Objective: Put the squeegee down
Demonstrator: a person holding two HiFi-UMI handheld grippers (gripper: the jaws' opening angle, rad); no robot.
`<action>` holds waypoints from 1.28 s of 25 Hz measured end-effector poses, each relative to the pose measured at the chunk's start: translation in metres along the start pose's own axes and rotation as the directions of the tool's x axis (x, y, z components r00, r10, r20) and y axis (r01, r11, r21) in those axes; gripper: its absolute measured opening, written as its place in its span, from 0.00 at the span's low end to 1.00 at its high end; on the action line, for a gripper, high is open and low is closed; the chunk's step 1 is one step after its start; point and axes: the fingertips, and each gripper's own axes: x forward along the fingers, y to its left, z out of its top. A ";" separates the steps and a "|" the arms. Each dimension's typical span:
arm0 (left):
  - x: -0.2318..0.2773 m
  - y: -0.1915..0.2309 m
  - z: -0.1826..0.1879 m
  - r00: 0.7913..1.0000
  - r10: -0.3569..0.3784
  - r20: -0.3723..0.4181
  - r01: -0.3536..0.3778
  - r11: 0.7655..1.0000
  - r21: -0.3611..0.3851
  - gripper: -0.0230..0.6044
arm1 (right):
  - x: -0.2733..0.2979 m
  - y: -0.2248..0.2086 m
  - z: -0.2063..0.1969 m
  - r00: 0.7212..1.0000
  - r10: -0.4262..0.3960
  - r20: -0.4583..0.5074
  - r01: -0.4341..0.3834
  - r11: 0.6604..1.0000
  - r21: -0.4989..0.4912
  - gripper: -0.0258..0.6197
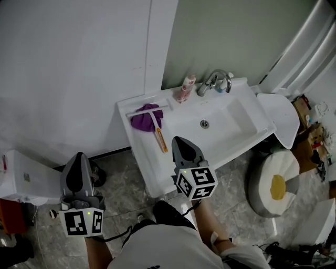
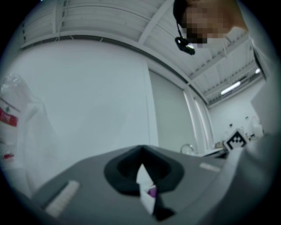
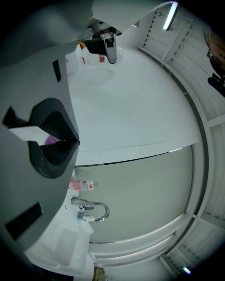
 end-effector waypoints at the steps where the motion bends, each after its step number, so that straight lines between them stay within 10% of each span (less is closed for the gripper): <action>1: -0.002 -0.001 0.001 1.000 -0.009 0.005 0.009 1.000 -0.001 0.05 | -0.007 0.003 0.005 1.000 0.000 0.022 0.000 1.000 -0.001 0.04; 32: -0.063 -0.034 0.025 0.983 -0.166 0.073 0.168 0.986 -0.015 0.05 | -0.148 0.035 0.055 0.959 -0.158 0.237 0.173 0.984 -0.046 0.04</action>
